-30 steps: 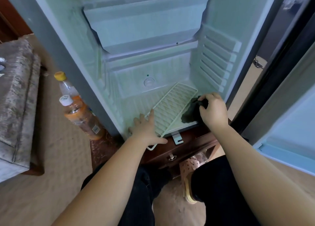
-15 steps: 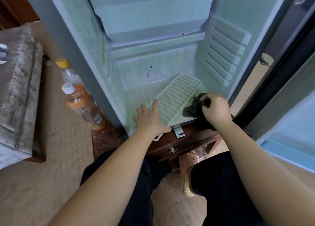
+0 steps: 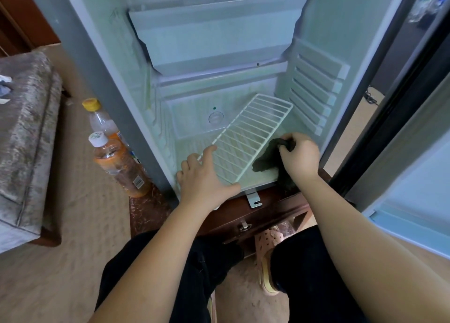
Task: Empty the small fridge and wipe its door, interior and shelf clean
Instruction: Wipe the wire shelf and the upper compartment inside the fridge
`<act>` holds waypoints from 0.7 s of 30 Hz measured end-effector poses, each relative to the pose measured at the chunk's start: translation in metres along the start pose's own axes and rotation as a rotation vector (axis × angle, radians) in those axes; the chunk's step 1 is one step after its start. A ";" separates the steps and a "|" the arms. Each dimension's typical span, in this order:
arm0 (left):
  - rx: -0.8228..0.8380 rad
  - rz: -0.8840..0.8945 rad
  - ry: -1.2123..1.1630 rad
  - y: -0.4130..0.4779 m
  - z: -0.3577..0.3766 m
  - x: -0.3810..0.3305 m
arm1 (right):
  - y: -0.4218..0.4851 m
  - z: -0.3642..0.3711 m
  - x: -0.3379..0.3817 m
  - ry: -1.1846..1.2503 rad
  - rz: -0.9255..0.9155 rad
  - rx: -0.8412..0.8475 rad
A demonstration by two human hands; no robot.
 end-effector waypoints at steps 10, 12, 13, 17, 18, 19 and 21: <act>0.033 0.092 0.023 -0.027 -0.016 -0.002 | -0.025 -0.024 0.017 -0.056 -0.276 -0.154; 0.054 0.123 0.025 -0.036 -0.027 -0.001 | -0.027 -0.037 0.022 -0.226 -0.444 -0.132; 0.075 0.136 0.027 -0.040 -0.033 -0.001 | -0.028 -0.043 0.024 -0.317 -0.507 -0.092; 0.133 0.240 0.047 -0.053 -0.066 -0.008 | -0.037 -0.070 0.036 -0.533 -0.603 0.051; 0.141 0.274 0.058 -0.057 -0.075 -0.013 | -0.038 -0.076 0.039 -0.548 -0.639 0.070; 0.145 0.308 0.079 -0.060 -0.084 -0.018 | -0.039 -0.083 0.042 -0.548 -0.676 0.087; 0.136 0.368 0.149 -0.065 -0.103 -0.025 | -0.042 -0.094 0.048 -0.539 -0.747 0.114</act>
Point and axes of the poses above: each hand's wrist, its own y-axis towards the middle knuckle, its own z-axis out of the palm, x = y × z, the point moved 1 cm from there along y, towards the middle knuckle, and after that the axes turned 2 degrees about x, right-handed, at the moved point
